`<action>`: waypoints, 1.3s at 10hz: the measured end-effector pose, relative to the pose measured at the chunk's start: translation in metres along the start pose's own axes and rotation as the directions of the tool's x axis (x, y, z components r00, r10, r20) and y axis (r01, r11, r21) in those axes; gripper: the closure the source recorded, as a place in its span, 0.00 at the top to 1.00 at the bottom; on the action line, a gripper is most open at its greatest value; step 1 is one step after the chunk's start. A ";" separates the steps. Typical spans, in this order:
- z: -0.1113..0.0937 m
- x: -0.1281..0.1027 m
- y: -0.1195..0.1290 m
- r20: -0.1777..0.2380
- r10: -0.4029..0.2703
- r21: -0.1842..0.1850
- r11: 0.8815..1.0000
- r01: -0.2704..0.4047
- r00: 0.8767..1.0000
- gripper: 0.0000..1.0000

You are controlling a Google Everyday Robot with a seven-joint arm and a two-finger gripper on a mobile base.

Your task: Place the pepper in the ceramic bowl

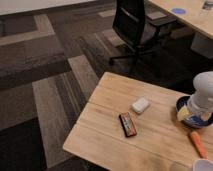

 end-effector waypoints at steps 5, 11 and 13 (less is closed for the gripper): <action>0.013 0.029 -0.018 0.044 -0.039 -0.035 0.999 0.041 0.998 0.65; 0.053 0.055 -0.022 0.051 -0.100 -0.068 0.992 0.103 0.994 0.65; 0.065 0.058 -0.023 0.051 -0.117 -0.088 0.989 0.121 0.992 0.65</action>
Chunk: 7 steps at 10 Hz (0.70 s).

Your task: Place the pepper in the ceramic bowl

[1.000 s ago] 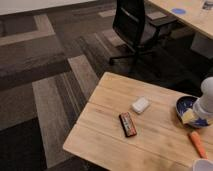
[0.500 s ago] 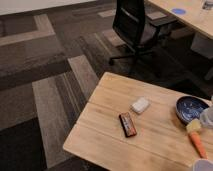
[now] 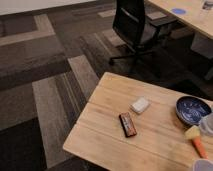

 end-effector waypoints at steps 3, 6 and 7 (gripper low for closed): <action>0.013 0.003 -0.006 -0.006 -0.008 -0.021 1.000 0.008 1.000 0.65; 0.026 0.009 -0.006 -0.034 -0.014 -0.039 0.999 0.013 0.999 0.65; 0.029 0.009 -0.006 -0.041 -0.016 -0.043 0.999 0.014 0.999 0.65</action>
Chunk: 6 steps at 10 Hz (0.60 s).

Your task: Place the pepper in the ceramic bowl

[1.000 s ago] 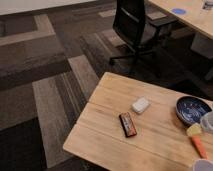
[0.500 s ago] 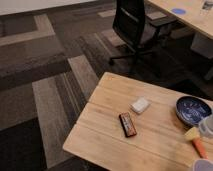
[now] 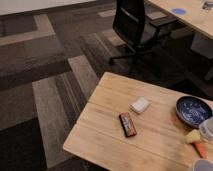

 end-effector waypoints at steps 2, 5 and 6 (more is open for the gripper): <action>0.003 -0.001 0.001 -0.022 -0.018 0.003 1.000 0.018 1.000 0.38; -0.006 -0.015 0.021 -0.045 -0.088 0.039 0.995 0.089 0.995 0.00; -0.011 -0.018 0.031 -0.043 -0.110 0.040 0.993 0.112 0.993 0.00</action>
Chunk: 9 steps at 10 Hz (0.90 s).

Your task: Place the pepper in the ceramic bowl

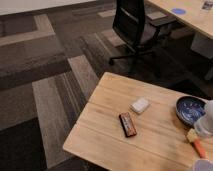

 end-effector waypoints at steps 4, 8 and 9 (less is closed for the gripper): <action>-0.056 -0.046 0.028 0.045 -0.062 -0.005 0.998 0.062 0.997 0.00; -0.095 -0.098 -0.009 0.062 -0.073 0.050 0.996 0.070 0.995 0.00; -0.094 -0.100 -0.019 0.060 -0.074 0.055 0.996 0.071 0.995 0.00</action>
